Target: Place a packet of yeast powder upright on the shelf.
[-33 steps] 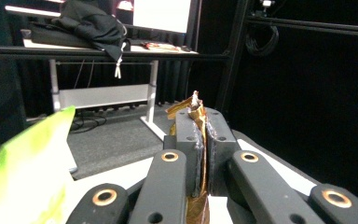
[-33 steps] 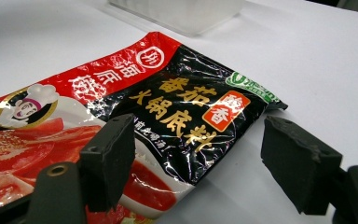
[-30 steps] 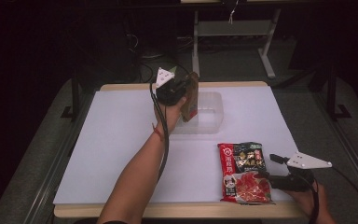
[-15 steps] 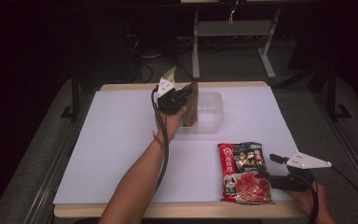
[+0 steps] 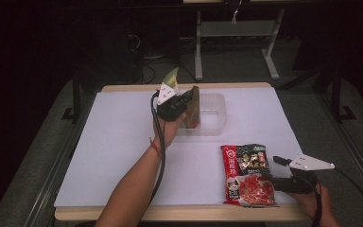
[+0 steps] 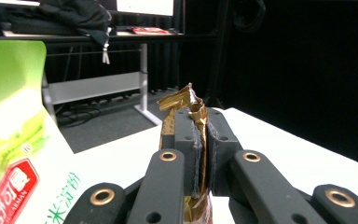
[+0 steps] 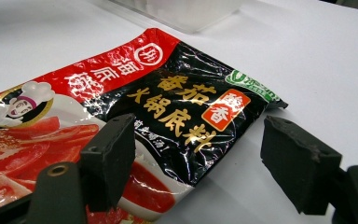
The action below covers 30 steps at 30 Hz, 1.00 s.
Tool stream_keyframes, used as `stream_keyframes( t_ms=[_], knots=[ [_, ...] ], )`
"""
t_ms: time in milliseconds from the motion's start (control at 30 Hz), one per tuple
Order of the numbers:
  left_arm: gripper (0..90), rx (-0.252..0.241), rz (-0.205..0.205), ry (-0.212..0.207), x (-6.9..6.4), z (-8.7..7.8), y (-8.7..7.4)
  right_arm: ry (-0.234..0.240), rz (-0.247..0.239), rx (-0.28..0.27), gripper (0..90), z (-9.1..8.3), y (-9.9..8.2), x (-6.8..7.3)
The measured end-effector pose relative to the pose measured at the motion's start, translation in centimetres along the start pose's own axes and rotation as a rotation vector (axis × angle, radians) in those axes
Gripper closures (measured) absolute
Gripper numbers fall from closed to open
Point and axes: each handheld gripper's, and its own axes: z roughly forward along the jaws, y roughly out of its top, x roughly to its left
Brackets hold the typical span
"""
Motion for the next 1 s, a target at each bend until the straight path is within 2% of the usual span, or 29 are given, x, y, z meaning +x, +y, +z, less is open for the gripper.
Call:
stream_keyframes(
  t_ms=[33,167,233,433,467,600,800,1000],
  knots=[
    [84.7,0.002,0.018,-0.001,0.0,-0.2,0.0,0.001,0.0,-0.001,26.0,0.0,0.0,0.0],
    [84.1,0.018,0.042,-0.007,0.0,-0.4,0.1,-0.001,0.002,0.0,26.1,0.0,0.0,0.0],
    [83.2,0.019,0.045,-0.022,0.1,-0.5,0.1,-0.003,0.002,0.003,26.1,0.1,0.0,0.0],
    [80.2,0.036,0.071,-0.024,0.0,-0.8,0.3,-0.003,0.003,0.003,26.1,0.0,0.0,0.0],
    [78.6,0.06,0.083,-0.028,0.0,-0.8,0.3,-0.002,0.002,0.003,26.1,0.1,0.0,0.0],
    [76.0,0.074,0.108,-0.031,0.0,-1.3,0.0,-0.003,0.005,0.002,26.1,0.0,0.0,0.0],
    [72.7,0.105,0.171,-0.06,-0.2,-2.3,-0.5,-0.003,0.003,0.004,26.1,0.1,0.0,0.0],
    [66.7,0.126,0.205,-0.1,-0.2,-4.0,-1.0,-0.004,0.004,0.005,26.1,0.1,0.0,0.0]
  ],
)
